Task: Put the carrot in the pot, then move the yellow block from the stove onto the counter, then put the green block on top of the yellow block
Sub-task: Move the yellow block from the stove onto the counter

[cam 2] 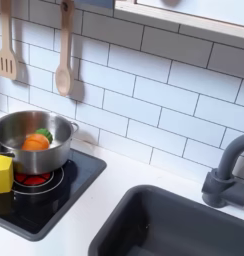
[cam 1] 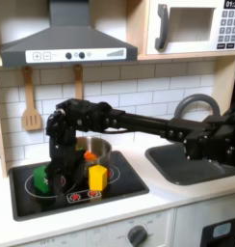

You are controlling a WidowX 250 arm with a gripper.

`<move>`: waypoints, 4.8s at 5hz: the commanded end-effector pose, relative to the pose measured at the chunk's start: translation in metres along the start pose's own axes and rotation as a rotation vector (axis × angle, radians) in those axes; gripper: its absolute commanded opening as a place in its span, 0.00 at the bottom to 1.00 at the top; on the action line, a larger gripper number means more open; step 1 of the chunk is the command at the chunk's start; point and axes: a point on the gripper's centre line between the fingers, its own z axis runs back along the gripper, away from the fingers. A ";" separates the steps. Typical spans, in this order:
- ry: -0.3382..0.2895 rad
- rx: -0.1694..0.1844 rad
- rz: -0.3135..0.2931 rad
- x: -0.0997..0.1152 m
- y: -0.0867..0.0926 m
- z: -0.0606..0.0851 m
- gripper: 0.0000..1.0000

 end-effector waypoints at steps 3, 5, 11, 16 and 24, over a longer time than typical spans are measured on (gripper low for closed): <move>0.032 -0.014 -0.064 -0.028 -0.023 -0.007 1.00; 0.034 -0.018 -0.082 -0.036 -0.032 -0.007 1.00; 0.042 -0.056 -0.126 -0.055 -0.060 -0.006 1.00; 0.038 -0.076 -0.160 -0.072 -0.080 -0.004 1.00; 0.006 -0.110 -0.201 -0.072 -0.092 0.032 1.00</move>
